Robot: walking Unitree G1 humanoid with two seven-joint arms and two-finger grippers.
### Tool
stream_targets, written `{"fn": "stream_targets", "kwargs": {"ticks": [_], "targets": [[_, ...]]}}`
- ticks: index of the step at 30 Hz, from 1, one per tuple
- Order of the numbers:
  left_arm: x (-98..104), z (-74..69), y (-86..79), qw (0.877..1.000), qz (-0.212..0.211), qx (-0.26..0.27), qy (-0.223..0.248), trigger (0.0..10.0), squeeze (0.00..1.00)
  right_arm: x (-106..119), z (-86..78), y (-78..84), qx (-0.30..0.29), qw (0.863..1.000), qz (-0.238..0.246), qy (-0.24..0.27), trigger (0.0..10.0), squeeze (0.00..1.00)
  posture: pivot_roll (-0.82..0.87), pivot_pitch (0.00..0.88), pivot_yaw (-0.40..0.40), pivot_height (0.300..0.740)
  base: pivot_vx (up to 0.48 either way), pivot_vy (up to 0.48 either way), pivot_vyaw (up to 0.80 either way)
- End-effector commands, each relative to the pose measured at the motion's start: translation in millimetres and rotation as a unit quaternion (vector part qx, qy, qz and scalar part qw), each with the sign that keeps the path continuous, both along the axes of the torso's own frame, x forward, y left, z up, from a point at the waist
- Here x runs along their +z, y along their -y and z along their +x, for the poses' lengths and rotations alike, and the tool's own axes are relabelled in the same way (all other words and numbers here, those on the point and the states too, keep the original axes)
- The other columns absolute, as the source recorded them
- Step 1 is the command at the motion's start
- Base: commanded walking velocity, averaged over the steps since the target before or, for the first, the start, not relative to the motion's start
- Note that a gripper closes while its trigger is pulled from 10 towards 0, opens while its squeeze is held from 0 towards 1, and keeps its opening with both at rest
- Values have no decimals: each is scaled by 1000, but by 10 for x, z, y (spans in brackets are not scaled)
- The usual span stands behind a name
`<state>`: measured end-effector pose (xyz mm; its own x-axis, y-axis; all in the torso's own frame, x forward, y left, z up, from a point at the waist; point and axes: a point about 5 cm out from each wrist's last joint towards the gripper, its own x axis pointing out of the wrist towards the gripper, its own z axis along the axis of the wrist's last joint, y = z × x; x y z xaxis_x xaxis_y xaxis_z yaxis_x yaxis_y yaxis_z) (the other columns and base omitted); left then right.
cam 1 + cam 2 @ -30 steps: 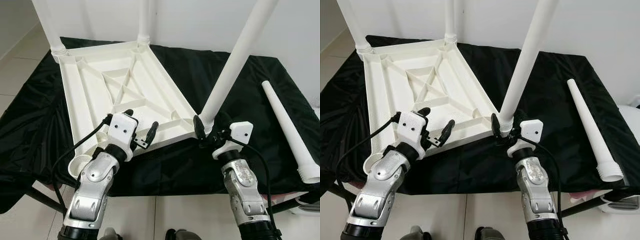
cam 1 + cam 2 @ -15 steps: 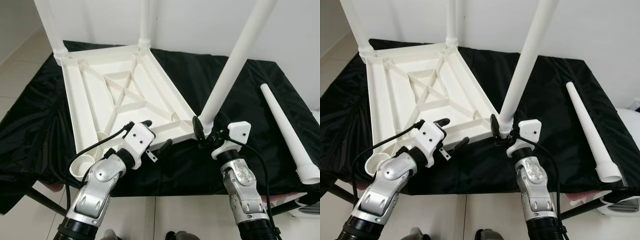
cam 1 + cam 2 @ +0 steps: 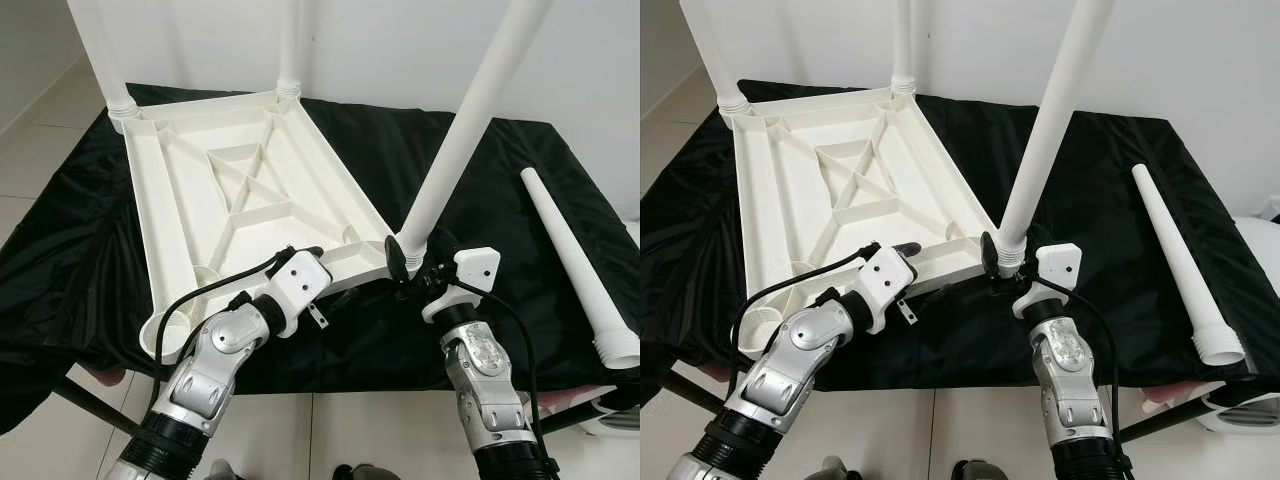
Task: Building children table
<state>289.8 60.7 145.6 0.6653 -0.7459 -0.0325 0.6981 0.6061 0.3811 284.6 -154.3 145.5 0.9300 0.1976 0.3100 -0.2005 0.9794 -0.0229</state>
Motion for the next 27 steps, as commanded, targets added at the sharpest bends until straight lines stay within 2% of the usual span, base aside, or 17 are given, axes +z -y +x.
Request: {"fn": "stream_targets", "kwargs": {"ticks": [1, 2, 4, 8, 11, 15, 20, 23, 27], "targets": [[-9, 1, 70, 1000, 7, -18, 2, 10000, 0, -36, -6, 20, -8, 1000, -2, -4, 10000, 0, -51, 82, -20, 740, 0, 0, 0], [1, 27, 137, 999, 13, -36, 1, 10000, 0, -36, -1, 19, -8, 1000, -2, -3, 10000, 0, -53, 85, -19, 740, 0, 0, 0], [1, 27, 137, 999, 13, -36, 1, 10000, 0, -36, -1, 19, -8, 1000, -2, -3, 10000, 0, -53, 85, -19, 740, 0, 0, 0], [-21, 37, 297, 997, 29, -74, 0, 10000, 0, -40, -23, 29, -11, 1000, -3, -3, 10000, 0, -67, 92, -11, 740, 0, 0, 0], [-32, 22, 341, 996, 32, -87, -2, 10000, 0, -45, -36, 37, -14, 1000, -3, -4, 10000, 0, -73, 95, -7, 740, 0, 0, 0], [-49, 12, 366, 995, 33, -95, -6, 10000, 0, -46, -47, 43, -17, 1000, -3, -4, 10000, 0, -77, 99, -4, 740, 0, 0, 0], [-126, 30, 389, 993, 40, -102, -39, 10000, 0, -51, -73, 48, -21, 1000, -3, -4, 10000, 0, -82, 103, 0, 740, 0, 0, 0], [-133, 33, 392, 993, 38, -102, -43, 10000, 0, -52, -77, 48, -22, 1000, -3, -4, 10000, 0, -83, 104, 0, 740, 0, 0, 0], [-126, 110, 375, 994, 27, -77, -74, 10000, 0, -55, -92, 49, -23, 1000, -3, -4, 10000, 0, -86, 102, 0, 740, 0, 0, 0]]}}
